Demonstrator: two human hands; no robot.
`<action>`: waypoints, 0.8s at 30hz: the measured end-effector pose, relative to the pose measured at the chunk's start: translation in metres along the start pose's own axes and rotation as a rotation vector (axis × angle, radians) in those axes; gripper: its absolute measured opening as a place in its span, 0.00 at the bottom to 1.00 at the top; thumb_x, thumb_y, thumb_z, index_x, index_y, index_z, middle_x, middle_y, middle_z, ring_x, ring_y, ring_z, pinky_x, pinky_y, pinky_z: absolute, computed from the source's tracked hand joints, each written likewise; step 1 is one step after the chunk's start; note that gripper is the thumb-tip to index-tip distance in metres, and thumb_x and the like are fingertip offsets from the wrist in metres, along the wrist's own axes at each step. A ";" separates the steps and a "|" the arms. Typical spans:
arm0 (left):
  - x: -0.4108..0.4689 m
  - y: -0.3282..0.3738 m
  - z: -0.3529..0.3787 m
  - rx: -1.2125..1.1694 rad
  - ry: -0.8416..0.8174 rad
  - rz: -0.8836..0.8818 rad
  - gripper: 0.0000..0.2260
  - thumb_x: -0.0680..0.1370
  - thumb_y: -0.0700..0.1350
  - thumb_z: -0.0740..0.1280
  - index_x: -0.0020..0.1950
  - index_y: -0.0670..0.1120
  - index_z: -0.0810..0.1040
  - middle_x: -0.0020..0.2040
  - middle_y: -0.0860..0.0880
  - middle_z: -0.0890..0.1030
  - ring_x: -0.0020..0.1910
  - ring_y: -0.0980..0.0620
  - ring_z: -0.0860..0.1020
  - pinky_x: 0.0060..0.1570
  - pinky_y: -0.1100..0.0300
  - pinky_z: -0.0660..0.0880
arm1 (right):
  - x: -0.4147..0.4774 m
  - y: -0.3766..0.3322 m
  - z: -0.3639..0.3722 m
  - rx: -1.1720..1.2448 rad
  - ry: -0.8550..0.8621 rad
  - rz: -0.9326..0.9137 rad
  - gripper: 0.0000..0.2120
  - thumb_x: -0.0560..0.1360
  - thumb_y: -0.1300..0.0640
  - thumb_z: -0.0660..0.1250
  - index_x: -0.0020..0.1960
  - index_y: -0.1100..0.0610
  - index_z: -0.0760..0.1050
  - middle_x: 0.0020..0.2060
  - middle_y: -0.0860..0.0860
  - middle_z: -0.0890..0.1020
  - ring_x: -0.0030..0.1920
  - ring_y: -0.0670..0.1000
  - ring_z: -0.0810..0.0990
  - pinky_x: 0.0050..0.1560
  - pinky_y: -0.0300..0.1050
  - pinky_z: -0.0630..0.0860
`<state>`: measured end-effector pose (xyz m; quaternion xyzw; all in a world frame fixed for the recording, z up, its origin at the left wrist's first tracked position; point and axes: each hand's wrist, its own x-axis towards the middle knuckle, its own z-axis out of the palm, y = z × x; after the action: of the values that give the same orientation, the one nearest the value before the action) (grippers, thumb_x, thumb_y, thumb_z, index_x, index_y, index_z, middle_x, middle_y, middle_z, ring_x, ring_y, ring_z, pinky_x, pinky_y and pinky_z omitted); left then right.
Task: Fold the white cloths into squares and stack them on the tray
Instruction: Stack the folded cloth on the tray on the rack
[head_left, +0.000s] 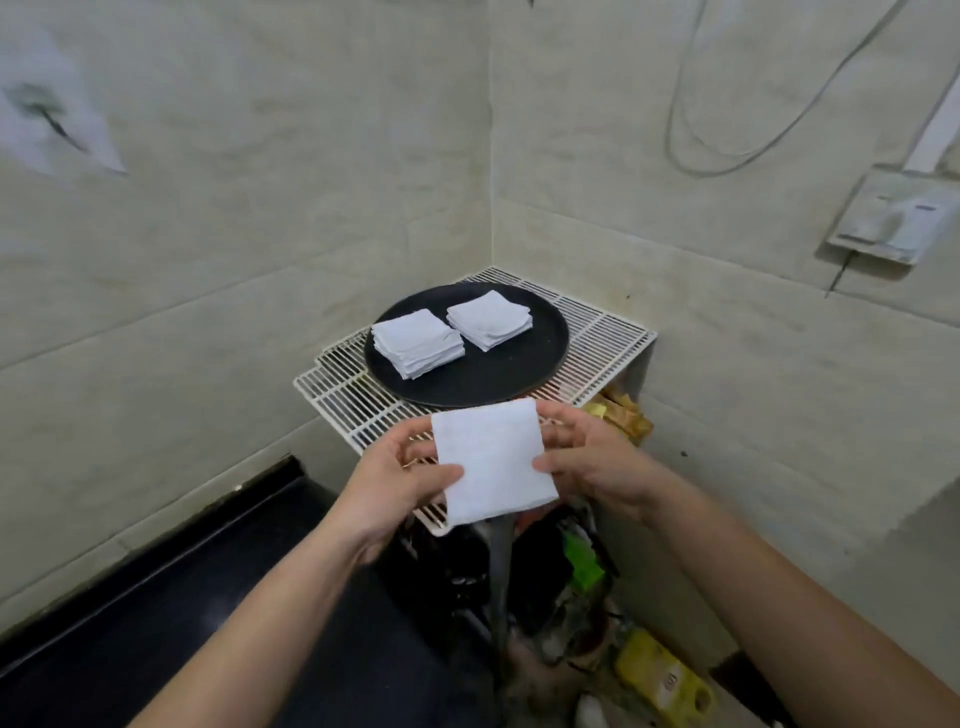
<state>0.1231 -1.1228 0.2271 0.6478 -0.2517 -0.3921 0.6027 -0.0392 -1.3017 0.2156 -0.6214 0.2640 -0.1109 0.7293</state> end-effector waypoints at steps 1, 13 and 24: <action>0.015 0.006 0.003 -0.009 0.035 0.003 0.22 0.73 0.28 0.71 0.63 0.45 0.76 0.52 0.41 0.84 0.46 0.45 0.84 0.44 0.53 0.83 | 0.017 -0.008 -0.008 -0.006 -0.011 -0.006 0.29 0.74 0.75 0.65 0.68 0.51 0.72 0.56 0.56 0.84 0.55 0.55 0.84 0.51 0.51 0.83; 0.229 0.057 0.065 -0.129 0.461 -0.083 0.23 0.74 0.32 0.73 0.65 0.44 0.71 0.53 0.41 0.81 0.47 0.45 0.84 0.36 0.57 0.80 | 0.231 -0.083 -0.119 -0.089 -0.015 0.038 0.24 0.78 0.70 0.64 0.73 0.59 0.69 0.55 0.50 0.82 0.54 0.50 0.83 0.49 0.46 0.82; 0.325 0.055 0.069 -0.032 0.650 -0.118 0.26 0.72 0.29 0.67 0.69 0.44 0.70 0.52 0.47 0.79 0.49 0.46 0.81 0.46 0.52 0.81 | 0.348 -0.091 -0.147 -0.160 -0.079 0.046 0.27 0.75 0.69 0.66 0.73 0.58 0.70 0.64 0.55 0.80 0.60 0.54 0.81 0.61 0.52 0.79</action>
<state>0.2594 -1.4306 0.2163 0.7430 -0.0022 -0.2031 0.6378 0.1900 -1.6158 0.2038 -0.6752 0.2571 -0.0480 0.6897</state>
